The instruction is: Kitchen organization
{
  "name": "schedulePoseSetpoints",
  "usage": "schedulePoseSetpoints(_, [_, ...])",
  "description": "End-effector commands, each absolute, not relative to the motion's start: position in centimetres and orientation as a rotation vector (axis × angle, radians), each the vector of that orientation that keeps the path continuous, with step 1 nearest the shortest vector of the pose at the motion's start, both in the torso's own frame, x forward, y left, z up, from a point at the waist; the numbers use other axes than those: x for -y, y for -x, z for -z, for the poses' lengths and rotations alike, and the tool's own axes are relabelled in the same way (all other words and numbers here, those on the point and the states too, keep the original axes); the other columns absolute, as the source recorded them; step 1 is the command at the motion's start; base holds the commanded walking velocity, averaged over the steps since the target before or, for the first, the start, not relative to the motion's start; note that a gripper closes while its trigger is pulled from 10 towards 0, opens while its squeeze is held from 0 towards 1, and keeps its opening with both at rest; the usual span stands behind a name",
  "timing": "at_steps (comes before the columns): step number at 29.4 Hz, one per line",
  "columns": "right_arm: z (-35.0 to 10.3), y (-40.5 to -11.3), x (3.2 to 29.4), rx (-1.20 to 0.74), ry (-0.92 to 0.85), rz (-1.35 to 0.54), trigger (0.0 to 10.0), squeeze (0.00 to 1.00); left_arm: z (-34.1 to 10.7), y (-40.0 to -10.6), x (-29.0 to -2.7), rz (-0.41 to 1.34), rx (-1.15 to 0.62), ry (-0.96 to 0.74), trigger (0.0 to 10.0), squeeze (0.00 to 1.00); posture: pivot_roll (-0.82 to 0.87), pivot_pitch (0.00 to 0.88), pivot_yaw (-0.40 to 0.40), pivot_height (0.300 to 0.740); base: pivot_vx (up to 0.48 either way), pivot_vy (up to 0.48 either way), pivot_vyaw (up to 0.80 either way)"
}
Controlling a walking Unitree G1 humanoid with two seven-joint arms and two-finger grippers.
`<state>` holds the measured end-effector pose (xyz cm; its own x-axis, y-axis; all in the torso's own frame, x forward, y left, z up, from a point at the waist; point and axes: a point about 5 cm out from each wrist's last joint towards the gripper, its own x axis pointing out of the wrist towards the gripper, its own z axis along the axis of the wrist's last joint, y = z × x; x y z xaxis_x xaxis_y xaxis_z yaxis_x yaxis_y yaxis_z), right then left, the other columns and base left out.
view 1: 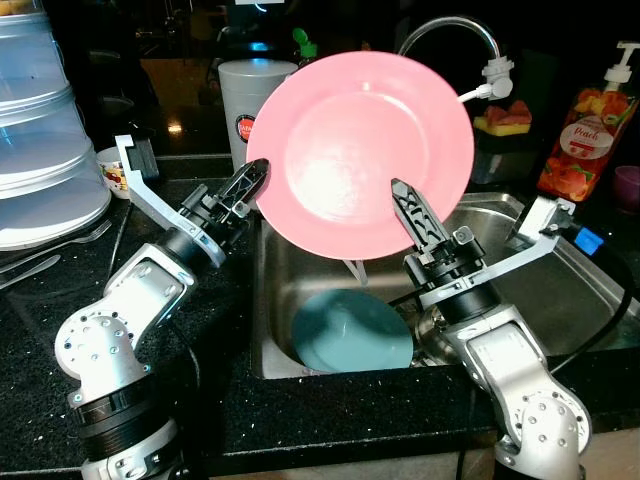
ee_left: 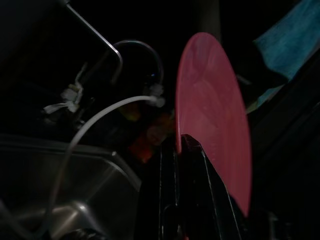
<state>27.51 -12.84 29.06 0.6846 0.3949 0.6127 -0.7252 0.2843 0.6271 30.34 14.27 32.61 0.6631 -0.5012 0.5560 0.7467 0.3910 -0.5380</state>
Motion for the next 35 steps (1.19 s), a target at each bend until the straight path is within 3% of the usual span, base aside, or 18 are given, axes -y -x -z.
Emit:
schedulePoseSetpoints(1, [-29.4, -27.1, 12.5, 0.386, -1.03, -0.808, 0.0, 0.0, -31.9, -30.6, -14.5, 0.759, 0.297, 0.815, 10.0, 0.0, 0.06, 0.081, -0.013, 0.74, 0.0, 0.0, 0.0])
schedulePoseSetpoints(6, [-29.0, -27.6, 13.0, 0.378, -1.025, -0.751, 0.0, 0.0, -31.6, -31.3, -15.0, 0.674, 0.306, 0.787, 10.0, 0.0, 0.06, 0.081, -0.014, 0.74, 0.0, 0.0, 0.0])
schedulePoseSetpoints(7, [-28.9, -27.7, 13.0, 0.375, -1.024, -0.739, 0.0, 0.0, -31.5, -31.3, -15.0, 0.672, 0.306, 0.786, 10.0, 1.0, 0.06, 0.081, -0.014, 0.74, 0.0, 0.0, 0.0])
schedulePoseSetpoints(11, [-28.0, -29.4, 13.8, 0.329, -0.995, -0.57, 0.0, 0.0, -31.3, -31.7, -15.5, 0.602, 0.302, 0.764, 10.0, 1.0, 0.06, 0.081, -0.013, 0.74, 0.0, 0.0, 0.0])
schedulePoseSetpoints(12, [-27.6, -30.1, 14.4, 0.318, -0.978, -0.491, 8.7, 0.0, -31.2, -31.8, -15.8, 0.583, 0.304, 0.768, 10.0, 0.0, 0.06, 0.082, -0.013, 0.74, 0.0, 0.0, 0.0])
schedulePoseSetpoints(13, [-27.6, -30.1, 14.4, 0.318, -0.978, -0.491, 8.7, 0.0, -31.2, -31.8, -15.8, 0.583, 0.304, 0.768, 10.0, 0.0, 0.06, 0.082, -0.013, 0.74, 0.0, 0.0, 0.0])
schedulePoseSetpoints(14, [-27.2, -30.9, 15.3, 0.307, -0.961, -0.391, 10.0, 0.0, -31.2, -31.7, -16.3, 0.566, 0.307, 0.772, 10.0, 0.0, 0.06, 0.082, -0.013, 0.74, 0.0, 0.0, 0.0])
schedulePoseSetpoints(17, [-25.8, -32.9, 18.0, 0.259, -0.848, -0.106, 10.0, 0.0, -30.8, -31.6, -17.9, 0.513, 0.314, 0.776, 10.0, 0.0, 0.07, 0.077, -0.016, 0.74, 0.0, 0.0, 0.0])
schedulePoseSetpoints(19, [-25.8, -32.9, 18.0, 0.259, -0.848, -0.106, 10.0, 0.0, -30.8, -31.6, -17.9, 0.513, 0.314, 0.776, 10.0, 0.0, 0.07, 0.077, -0.016, 0.74, 0.0, 0.0, 0.0])
schedulePoseSetpoints(23, [-25.1, -33.4, 20.6, 0.265, -0.652, 0.135, 10.0, 0.0, -30.5, -31.4, -19.0, 0.46, 0.329, 0.76, 10.0, 0.0, 0.09, 0.071, -0.032, 0.74, 0.0, 0.0, 0.0])
schedulePoseSetpoints(28, [-24.7, -33.1, 21.8, 0.291, -0.469, 0.223, 10.0, 0.0, -30.1, -31.3, -19.7, 0.412, 0.331, 0.747, 10.0, 0.0, 0.09, 0.068, -0.037, 0.74, 0.0, 0.0, 0.0])
schedulePoseSetpoints(31, [-24.2, -33.3, 21.8, 0.27, -0.451, 0.227, 10.0, 0.0, -30.0, -31.4, -19.9, 0.395, 0.328, 0.746, 10.0, 0.0, 0.09, 0.068, -0.037, 0.74, 0.0, 0.0, 0.0])
schedulePoseSetpoints(35, [-19.6, -34.6, 20.3, -0.03, -0.208, 0.232, 10.0, 0.0, -29.1, -32.6, -21.8, 0.205, 0.293, 0.757, 10.0, 0.0, 0.09, 0.065, -0.036, 0.74, 0.0, 0.0, 0.0])
